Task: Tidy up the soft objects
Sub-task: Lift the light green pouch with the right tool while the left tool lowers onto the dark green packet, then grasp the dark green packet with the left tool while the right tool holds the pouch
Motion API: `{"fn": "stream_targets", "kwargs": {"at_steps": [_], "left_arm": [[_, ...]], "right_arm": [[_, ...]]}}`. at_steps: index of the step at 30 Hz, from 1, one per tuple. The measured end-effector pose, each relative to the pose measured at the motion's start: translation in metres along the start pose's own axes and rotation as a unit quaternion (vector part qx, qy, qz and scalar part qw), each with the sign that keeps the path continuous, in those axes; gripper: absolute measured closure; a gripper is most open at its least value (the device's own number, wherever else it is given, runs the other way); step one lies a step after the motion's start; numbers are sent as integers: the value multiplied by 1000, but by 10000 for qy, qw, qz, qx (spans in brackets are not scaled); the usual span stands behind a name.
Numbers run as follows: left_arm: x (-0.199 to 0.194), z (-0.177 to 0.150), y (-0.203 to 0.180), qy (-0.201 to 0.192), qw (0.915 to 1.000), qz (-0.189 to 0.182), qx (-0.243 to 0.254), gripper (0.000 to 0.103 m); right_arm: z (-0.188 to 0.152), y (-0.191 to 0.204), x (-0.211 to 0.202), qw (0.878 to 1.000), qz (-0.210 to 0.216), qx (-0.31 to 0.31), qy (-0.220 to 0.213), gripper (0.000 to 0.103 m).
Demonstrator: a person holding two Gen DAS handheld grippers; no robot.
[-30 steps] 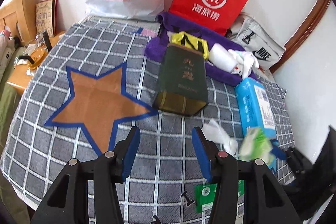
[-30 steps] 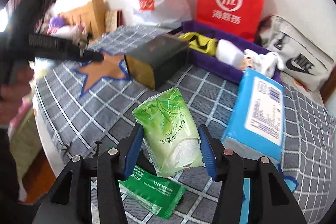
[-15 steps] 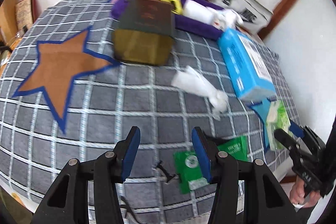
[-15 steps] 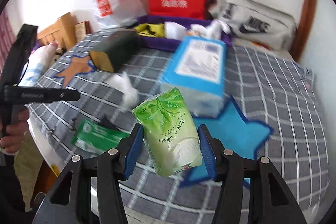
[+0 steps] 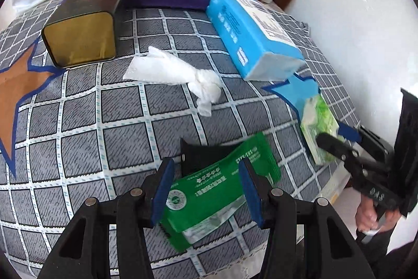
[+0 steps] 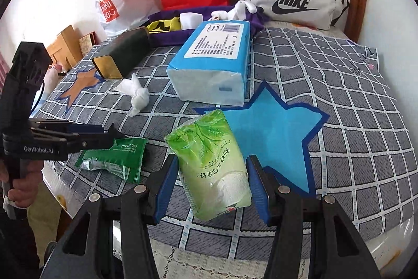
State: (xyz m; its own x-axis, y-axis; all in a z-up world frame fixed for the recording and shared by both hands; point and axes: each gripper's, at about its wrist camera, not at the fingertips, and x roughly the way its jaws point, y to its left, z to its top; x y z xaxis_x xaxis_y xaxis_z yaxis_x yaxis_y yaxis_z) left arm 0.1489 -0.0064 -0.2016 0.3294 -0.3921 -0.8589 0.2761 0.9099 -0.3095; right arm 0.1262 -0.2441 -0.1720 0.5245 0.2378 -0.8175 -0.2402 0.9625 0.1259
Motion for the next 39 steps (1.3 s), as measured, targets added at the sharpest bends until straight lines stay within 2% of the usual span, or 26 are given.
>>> {"fn": "stream_targets", "kwargs": {"at_steps": [4, 8, 11, 12, 19, 22, 23, 26, 29, 32, 39], "left_arm": [[-6, -12, 1, 65, 10000, -29, 67, 54], [-9, -21, -6, 131, 9993, 101, 343, 53], [-9, -27, -15, 82, 9985, 10, 548, 42], [-8, -28, -19, 73, 9979, -38, 639, 41], [7, -30, -53, 53, 9893, 482, 1374, 38], [12, -28, -60, 3, 9871, 661, 1459, 39], [13, -27, -61, -9, 9860, 712, 1507, 41], [12, -29, -63, -106, 9832, 853, 1610, 56], [6, -27, -56, -97, 9881, 589, 1418, 72], [3, -26, -47, -66, 9928, 404, 1127, 76], [-14, -31, -30, -191, 9964, 501, 656, 77]], "right_arm": [[-3, 0, 1, 10000, 7, 28, 15, 50], [-6, -1, 2, 10000, 45, 76, 32, 49], [-7, -2, 3, 9999, 47, 104, 40, 49], [-7, -2, 3, 9999, 55, 112, 41, 49], [-10, -7, -2, 9999, 27, 169, -1, 48], [-11, -10, -1, 9998, 26, 215, 8, 48], [-12, -11, 0, 9997, 28, 228, 11, 48], [-13, -11, 3, 9997, 33, 252, 16, 47], [-15, -7, 8, 9997, 59, 207, 123, 44], [-15, -2, 12, 9998, 59, 117, 126, 43], [-11, 1, 15, 9997, 10, 164, 177, 49]]}}
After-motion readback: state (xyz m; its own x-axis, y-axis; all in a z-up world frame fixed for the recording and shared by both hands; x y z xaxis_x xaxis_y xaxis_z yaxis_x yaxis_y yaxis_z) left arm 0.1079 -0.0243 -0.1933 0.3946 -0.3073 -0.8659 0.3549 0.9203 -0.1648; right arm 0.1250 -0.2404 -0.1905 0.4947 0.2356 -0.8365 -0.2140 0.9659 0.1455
